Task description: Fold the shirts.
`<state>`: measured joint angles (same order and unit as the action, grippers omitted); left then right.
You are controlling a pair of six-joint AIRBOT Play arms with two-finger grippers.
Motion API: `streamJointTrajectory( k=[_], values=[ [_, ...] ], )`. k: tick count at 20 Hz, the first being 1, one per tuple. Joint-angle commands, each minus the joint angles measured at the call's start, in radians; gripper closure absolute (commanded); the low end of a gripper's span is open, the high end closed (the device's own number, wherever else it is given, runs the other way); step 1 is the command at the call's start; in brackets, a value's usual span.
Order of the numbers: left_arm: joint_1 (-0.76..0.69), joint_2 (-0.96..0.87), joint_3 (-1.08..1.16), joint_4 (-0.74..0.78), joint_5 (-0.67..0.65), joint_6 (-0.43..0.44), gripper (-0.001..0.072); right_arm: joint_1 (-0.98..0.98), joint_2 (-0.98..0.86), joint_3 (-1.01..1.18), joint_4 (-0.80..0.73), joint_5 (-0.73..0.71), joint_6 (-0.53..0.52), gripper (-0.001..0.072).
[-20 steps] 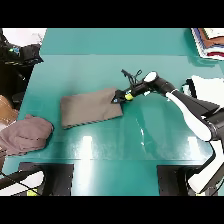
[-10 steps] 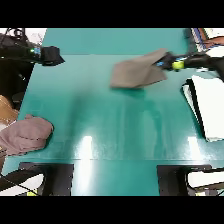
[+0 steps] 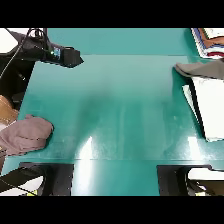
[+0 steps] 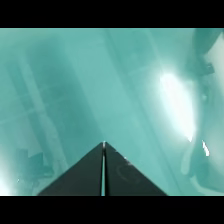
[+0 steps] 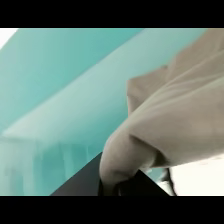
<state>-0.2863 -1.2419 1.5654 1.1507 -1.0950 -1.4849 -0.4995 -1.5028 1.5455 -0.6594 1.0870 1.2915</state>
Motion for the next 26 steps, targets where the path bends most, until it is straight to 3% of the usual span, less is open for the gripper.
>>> streamJointTrajectory(
  k=[1, 10, 12, 22, 23, 24, 26],
  values=[
    [-0.021, 0.000, 0.000, 0.000, 0.024, -0.008, 0.0678, -0.093, 0.009, 0.001, 0.067, -0.012, -0.010, 0.0694],
    [-0.021, 0.000, 0.000, 0.000, 0.032, -0.008, 0.0678, -0.143, 0.178, 0.140, 0.051, 0.058, -0.039, 0.0694],
    [-0.021, 0.000, 0.000, -0.003, 0.032, -0.007, 0.0678, -0.175, 0.226, 0.107, 0.001, 0.094, 0.000, 0.0695],
    [-0.021, 0.000, 0.000, -0.003, 0.020, 0.000, 0.0678, -0.358, 0.517, -0.422, -0.453, 0.228, 0.038, 0.0692],
    [-0.021, 0.000, 0.000, -0.003, 0.020, 0.000, 0.0678, -0.372, 0.533, -0.460, -0.527, 0.234, 0.065, 0.0668],
    [-0.021, 0.000, 0.000, -0.003, 0.020, 0.001, 0.0678, -0.389, 0.550, -0.499, -0.602, 0.233, 0.093, 0.0503],
    [-0.021, 0.000, 0.000, -0.002, 0.020, 0.001, 0.0677, -0.419, 0.565, -0.539, -0.698, 0.219, 0.105, 0.0105]
  ],
)
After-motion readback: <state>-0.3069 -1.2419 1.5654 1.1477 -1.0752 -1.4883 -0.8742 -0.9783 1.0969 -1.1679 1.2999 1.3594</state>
